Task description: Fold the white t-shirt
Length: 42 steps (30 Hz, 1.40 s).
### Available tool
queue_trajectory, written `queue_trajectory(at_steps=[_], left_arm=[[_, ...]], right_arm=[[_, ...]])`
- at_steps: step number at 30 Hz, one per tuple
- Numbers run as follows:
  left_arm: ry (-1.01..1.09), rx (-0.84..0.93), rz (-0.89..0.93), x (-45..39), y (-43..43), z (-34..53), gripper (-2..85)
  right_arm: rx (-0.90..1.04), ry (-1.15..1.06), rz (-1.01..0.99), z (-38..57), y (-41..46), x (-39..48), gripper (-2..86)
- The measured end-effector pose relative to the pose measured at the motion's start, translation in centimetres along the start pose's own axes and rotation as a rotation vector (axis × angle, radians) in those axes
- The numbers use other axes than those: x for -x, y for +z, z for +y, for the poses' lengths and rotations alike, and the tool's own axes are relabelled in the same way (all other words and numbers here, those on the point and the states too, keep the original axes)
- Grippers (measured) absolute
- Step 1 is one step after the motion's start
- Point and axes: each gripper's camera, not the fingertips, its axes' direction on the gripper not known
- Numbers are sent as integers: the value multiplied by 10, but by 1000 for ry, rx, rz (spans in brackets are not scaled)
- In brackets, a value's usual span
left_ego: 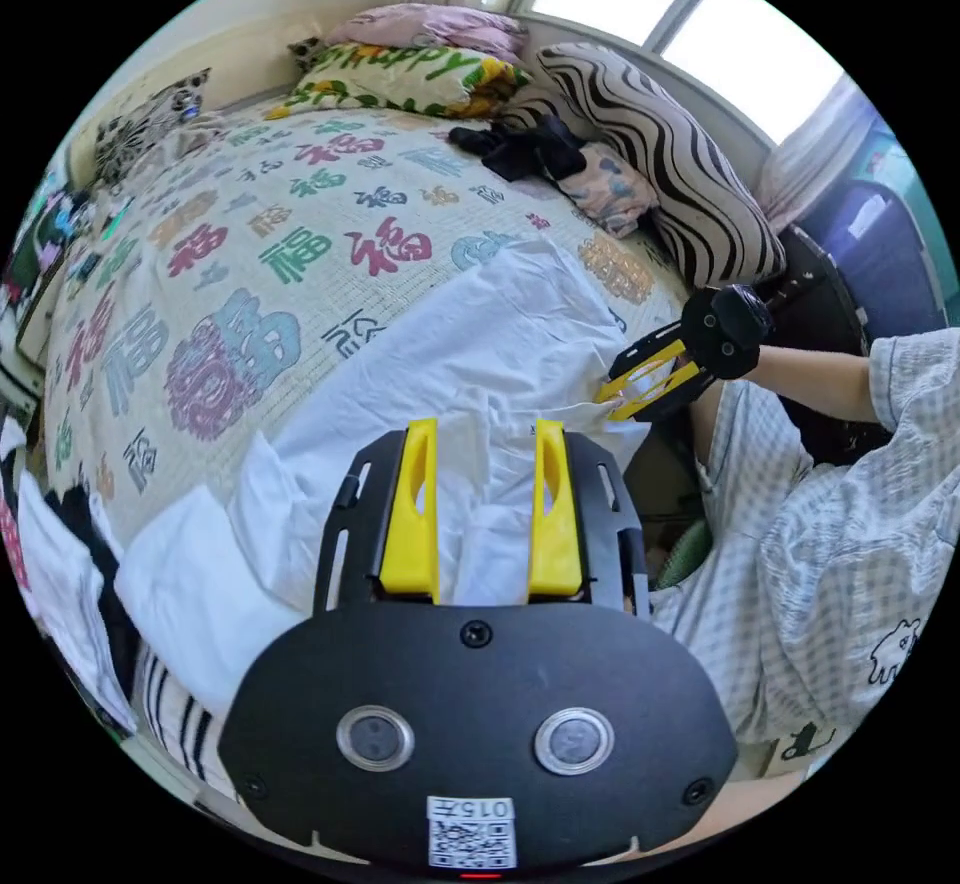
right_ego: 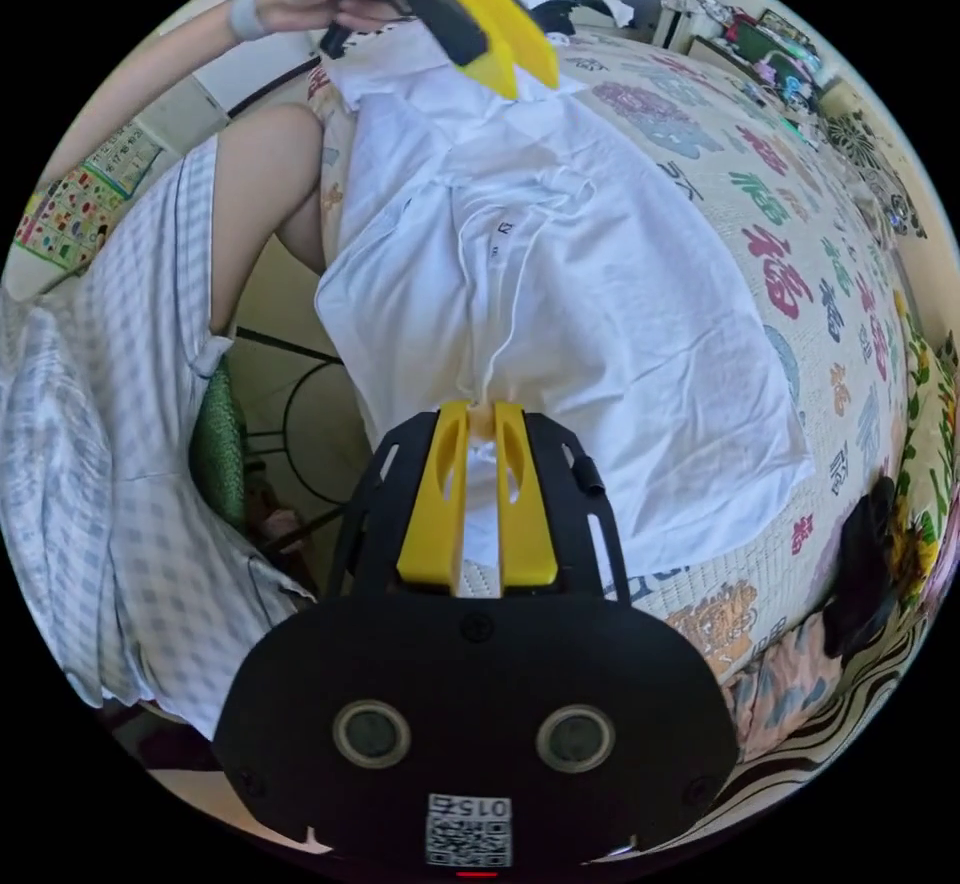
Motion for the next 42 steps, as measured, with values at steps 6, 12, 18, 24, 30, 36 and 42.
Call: queue_trajectory(at_steps=[6, 12, 18, 24, 30, 36, 42], left_arm=[[75, 239, 20, 25, 70, -29, 18], [74, -26, -71, 75, -20, -66, -5], [52, -96, -150, 207, -63, -180, -7], [-254, -104, -184, 346, -6, -234, -4], [-408, -173, -93, 364, 31, -154, 41], [-576, 6, 92, 274, 56, 17, 111], [-698, 101, 168, 222, 114, 64, 128]], right_arm=[[-71, 138, -148, 29, -43, -46, 12], [-213, 299, -172, 57, -152, -171, 6], [-169, 341, -82, 6, -209, -352, 7], [18, 500, 23, -45, -181, -487, 23], [-131, 582, -116, 21, -167, -500, 55], [-74, 722, -562, 194, -111, -389, 83], [39, 883, -917, 265, -57, -310, 111]])
